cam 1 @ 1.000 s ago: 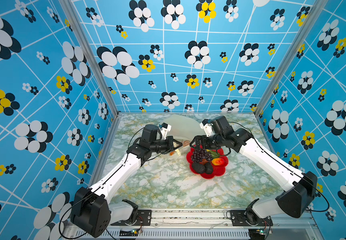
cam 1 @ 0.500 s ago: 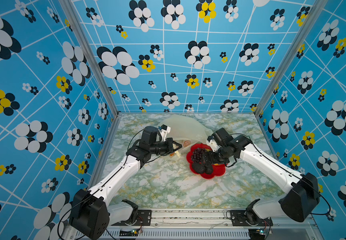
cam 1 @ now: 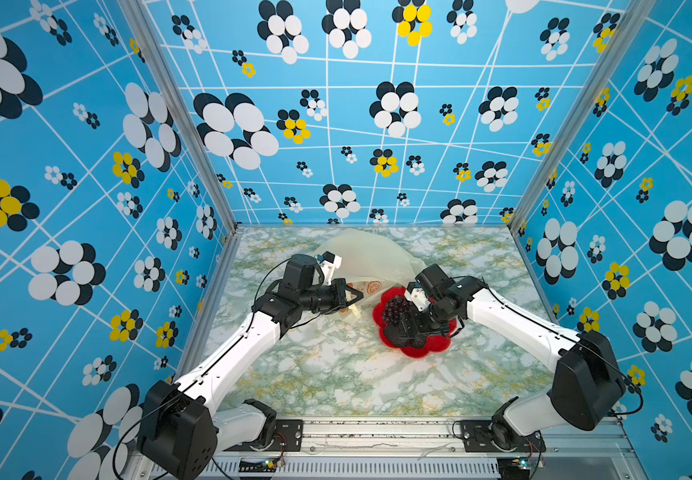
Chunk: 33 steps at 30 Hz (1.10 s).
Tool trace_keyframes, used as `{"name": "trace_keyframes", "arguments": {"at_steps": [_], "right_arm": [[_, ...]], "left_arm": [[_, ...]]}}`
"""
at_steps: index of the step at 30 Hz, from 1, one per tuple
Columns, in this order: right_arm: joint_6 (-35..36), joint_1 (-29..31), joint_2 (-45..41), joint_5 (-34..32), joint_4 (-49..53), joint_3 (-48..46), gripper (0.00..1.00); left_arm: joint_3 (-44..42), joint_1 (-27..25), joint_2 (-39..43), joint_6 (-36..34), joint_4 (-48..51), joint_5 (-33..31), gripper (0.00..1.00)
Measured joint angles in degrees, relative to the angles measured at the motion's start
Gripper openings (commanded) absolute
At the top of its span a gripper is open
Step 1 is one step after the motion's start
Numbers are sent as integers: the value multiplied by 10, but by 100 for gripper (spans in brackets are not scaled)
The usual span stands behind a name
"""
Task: Place the fruits into the plastic bag
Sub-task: 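Lower the right gripper onto the dark bumpy avocado and grasp it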
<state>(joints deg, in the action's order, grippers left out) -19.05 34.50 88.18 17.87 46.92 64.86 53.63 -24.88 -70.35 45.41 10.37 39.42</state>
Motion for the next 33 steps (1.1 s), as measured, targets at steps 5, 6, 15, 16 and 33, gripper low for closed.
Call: {"name": "trace_keyframes", "arguments": {"at_steps": [5, 6, 15, 16, 33], "right_arm": [[5, 4, 39, 14, -12, 6, 79], [5, 4, 46, 16, -14, 8, 78], [15, 5, 77, 18, -26, 19, 77], [17, 5, 80, 18, -26, 20, 77], [38, 13, 146, -13, -41, 43, 63]], "left_arm": [[0, 0, 0, 0, 0, 0, 0], [0, 0, 0, 0, 0, 0, 0], [0, 0, -1, 0, 0, 0, 0], [0, 0, -1, 0, 0, 0, 0], [2, 0, -18, 0, 0, 0, 0]]}}
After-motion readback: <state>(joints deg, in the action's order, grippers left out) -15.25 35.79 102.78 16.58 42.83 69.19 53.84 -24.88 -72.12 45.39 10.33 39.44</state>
